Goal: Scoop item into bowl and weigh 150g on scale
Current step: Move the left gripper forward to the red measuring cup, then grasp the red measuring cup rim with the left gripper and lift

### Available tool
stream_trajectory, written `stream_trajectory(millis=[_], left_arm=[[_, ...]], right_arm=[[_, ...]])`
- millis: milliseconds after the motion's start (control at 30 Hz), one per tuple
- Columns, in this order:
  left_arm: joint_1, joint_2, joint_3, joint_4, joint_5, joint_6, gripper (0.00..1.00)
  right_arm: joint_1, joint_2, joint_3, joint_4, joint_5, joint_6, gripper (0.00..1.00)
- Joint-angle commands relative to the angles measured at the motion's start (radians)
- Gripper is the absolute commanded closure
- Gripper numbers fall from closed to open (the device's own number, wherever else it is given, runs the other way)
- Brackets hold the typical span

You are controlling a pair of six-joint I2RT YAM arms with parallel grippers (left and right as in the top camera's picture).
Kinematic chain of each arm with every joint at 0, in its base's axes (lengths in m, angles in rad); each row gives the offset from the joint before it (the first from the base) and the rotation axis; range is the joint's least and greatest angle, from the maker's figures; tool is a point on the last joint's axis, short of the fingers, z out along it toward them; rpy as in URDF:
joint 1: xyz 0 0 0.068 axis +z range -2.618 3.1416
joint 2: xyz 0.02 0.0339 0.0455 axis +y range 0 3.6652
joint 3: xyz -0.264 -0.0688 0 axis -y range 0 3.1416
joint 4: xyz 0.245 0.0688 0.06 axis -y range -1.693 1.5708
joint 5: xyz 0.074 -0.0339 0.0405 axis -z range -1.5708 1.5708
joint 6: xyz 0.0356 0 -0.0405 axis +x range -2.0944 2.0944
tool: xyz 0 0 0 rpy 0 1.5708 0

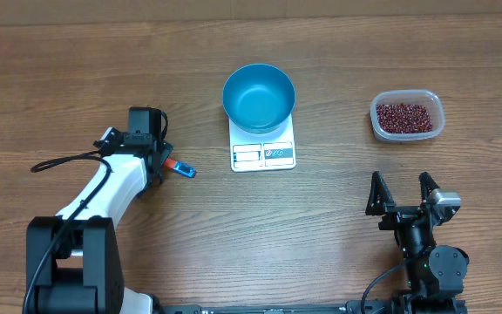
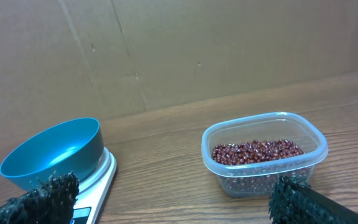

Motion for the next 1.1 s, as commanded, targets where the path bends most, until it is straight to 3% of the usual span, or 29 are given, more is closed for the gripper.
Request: stream_trajectory(millis=[0, 300, 467, 600, 867, 967, 1067], left_arm=[[0.006, 0.026, 0.02, 0.019, -0.024, -0.014, 0.16], [0.006, 0.054, 0.02, 0.076, -0.026, -0.014, 0.21], [0.007, 0.082, 0.02, 0.092, -0.037, -0.014, 0.34], [0.007, 0.098, 0.02, 0.097, -0.043, -0.014, 0.5], [0.007, 0.135, 0.02, 0.136, -0.043, -0.014, 0.54], [0.007, 0.146, 0.02, 0.145, -0.04, -0.014, 0.71], [0.007, 0.146, 0.02, 0.144, -0.039, -0.014, 0.94]], right_arm=[[0.005, -0.01, -0.011, 0.006, 0.002, -0.005, 0.0], [0.005, -0.01, -0.011, 0.006, 0.002, -0.005, 0.0], [0.005, -0.01, -0.011, 0.006, 0.002, -0.005, 0.0], [0.005, -0.01, -0.011, 0.006, 0.002, -0.005, 0.0], [0.005, -0.01, -0.011, 0.006, 0.002, -0.005, 0.0], [0.005, -0.01, -0.011, 0.006, 0.002, -0.005, 0.0], [0.005, -0.01, -0.011, 0.006, 0.002, -0.005, 0.0]])
